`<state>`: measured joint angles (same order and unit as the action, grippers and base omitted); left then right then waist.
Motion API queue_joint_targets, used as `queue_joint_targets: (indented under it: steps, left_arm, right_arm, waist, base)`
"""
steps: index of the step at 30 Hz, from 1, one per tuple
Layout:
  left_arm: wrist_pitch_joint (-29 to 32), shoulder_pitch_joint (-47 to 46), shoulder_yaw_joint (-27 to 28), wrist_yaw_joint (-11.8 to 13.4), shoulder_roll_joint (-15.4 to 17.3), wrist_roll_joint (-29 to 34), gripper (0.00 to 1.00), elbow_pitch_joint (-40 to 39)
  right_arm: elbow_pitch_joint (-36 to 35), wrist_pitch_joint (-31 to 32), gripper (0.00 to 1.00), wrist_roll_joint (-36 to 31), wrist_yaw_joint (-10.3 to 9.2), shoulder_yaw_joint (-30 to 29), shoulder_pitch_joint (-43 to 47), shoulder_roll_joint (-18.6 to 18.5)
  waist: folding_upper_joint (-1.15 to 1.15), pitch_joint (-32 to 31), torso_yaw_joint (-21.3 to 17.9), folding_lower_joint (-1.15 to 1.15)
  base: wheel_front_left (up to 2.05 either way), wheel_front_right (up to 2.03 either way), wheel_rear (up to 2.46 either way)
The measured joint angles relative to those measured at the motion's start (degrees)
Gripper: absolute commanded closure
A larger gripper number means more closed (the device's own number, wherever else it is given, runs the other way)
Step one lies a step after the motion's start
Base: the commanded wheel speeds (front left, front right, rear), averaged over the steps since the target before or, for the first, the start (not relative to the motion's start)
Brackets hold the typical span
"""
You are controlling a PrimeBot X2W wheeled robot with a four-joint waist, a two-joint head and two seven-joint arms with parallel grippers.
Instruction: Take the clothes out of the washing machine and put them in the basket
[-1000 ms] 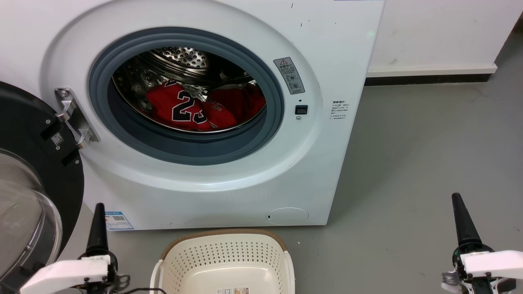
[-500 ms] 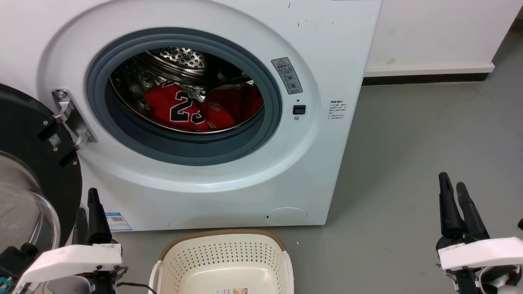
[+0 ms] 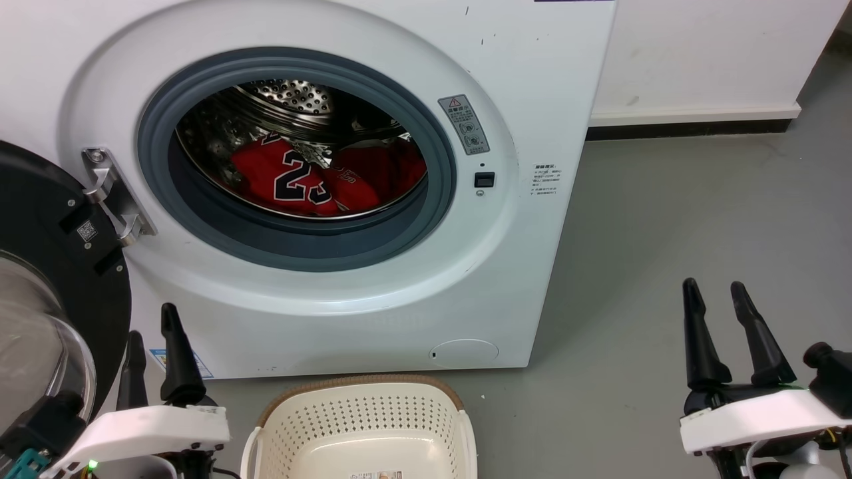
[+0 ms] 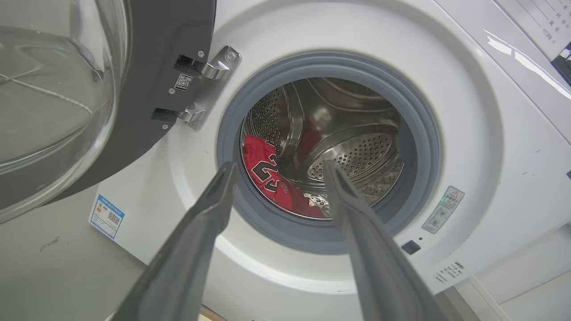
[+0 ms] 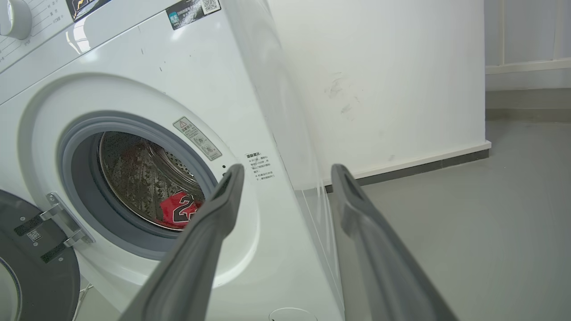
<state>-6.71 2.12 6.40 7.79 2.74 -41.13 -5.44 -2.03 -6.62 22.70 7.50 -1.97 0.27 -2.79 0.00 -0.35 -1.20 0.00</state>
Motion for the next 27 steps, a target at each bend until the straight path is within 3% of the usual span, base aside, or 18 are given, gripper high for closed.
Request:
queue_joint_targets:
  steps: [6, 9, 21, 24, 27]
  left_arm:
    - [-0.96, 0.27, -2.09, -0.68, 0.01, 8.34, 0.00, -3.16]
    - [-1.38, 0.30, -3.16, 0.52, 0.05, 12.27, 0.00, -5.46]
    - [-3.09, 1.22, -14.45, 9.34, 5.87, 21.57, 0.00, -7.04]
    - [-3.49, 2.05, -16.26, 9.58, 6.31, 21.14, 0.00, -5.00]
    - [-3.91, 2.47, -16.59, 7.94, 6.35, 20.23, 0.00, -2.83]
  right_arm:
    - [-1.51, -0.93, 0.00, -6.15, 0.00, 0.65, 1.01, -0.01]
    - [-1.94, -1.42, 0.00, -8.44, 0.00, 0.75, 1.06, -0.02]
    - [-3.23, -3.05, 0.00, -16.44, 0.00, 1.16, 2.10, -0.03]
    - [-3.25, -3.50, 0.00, -18.30, 0.00, 1.35, 2.33, -0.04]
    - [-3.27, -3.97, 0.00, -19.46, 0.00, 1.31, 2.48, -0.05]
  waist:
    - [0.00, -0.11, -0.06, 0.00]
    - [0.00, -0.10, -0.11, 0.00]
    - [0.00, -0.26, -0.58, 0.00]
    - [0.00, -0.50, -0.73, 0.00]
    - [0.00, -0.78, -0.89, 0.00]
  base:
    - [0.00, 0.00, 0.00]
    - [0.00, 0.00, 0.00]
    - [0.00, 0.00, 0.00]
    - [0.00, 0.00, 0.00]
    - [0.00, 0.00, 0.00]
